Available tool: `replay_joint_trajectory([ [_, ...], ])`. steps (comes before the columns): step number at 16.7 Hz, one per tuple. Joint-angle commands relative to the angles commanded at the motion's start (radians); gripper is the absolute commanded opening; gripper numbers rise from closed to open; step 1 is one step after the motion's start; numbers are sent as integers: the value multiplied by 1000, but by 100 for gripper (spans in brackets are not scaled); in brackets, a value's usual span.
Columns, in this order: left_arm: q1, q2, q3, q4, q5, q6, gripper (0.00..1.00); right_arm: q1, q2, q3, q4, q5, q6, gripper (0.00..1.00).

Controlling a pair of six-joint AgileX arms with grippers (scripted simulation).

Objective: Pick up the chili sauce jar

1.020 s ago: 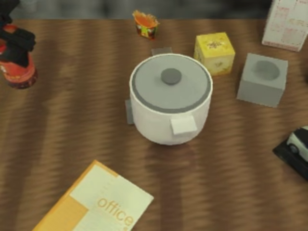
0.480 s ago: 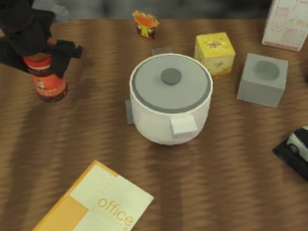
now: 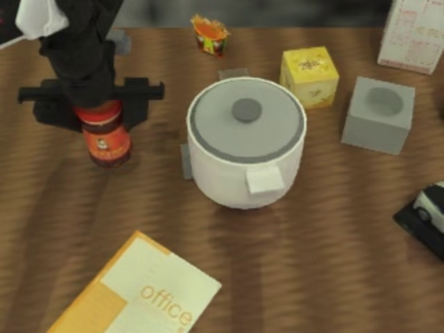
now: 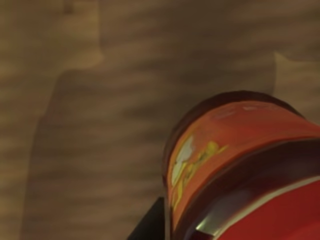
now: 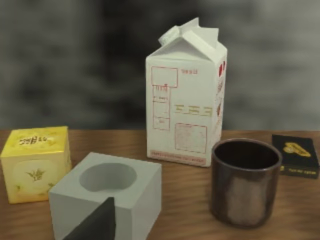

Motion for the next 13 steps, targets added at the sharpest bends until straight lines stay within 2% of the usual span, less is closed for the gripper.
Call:
replay_joint_trajectory([
  [5,4,6,0,2,2,2,0,0,0,0,0,0,0,100],
  [13,7,69,-100,170,2,7,0,0,0,0,0,0,0,100],
])
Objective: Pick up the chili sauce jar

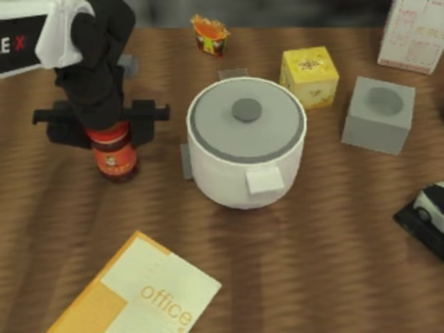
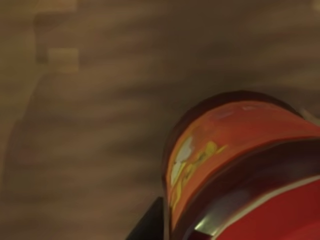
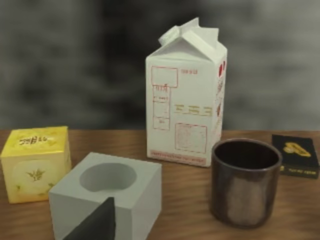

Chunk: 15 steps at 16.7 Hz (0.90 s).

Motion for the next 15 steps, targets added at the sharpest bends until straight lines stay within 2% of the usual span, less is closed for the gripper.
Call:
replay_joint_trajectory([
  [3,0,0,0,1,0,0,0,0,0,0,0,0,0,100],
  [15,0,0,0,1,0,0,90,0,0,0,0,0,0,100],
])
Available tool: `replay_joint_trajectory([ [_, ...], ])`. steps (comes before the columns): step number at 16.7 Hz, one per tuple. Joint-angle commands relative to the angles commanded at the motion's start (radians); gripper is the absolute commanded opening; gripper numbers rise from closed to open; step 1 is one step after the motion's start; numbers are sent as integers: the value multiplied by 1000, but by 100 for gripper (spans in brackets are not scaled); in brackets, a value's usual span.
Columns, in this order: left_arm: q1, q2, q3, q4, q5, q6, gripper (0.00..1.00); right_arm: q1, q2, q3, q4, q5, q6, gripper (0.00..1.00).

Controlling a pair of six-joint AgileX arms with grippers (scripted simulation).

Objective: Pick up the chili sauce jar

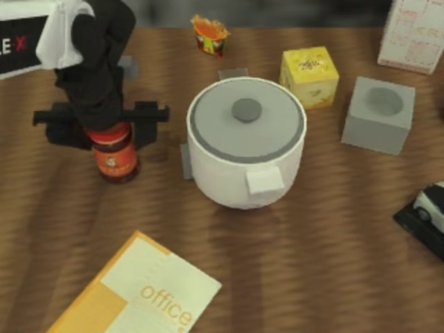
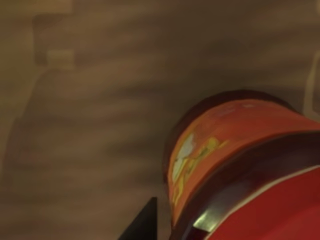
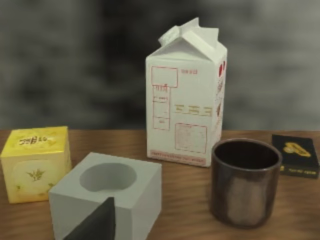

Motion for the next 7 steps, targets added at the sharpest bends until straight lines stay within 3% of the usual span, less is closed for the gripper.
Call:
replay_joint_trajectory([
  [2,0,0,0,0,0,0,100,0,0,0,0,0,0,100],
  [7,0,0,0,0,0,0,100,0,0,0,0,0,0,100],
])
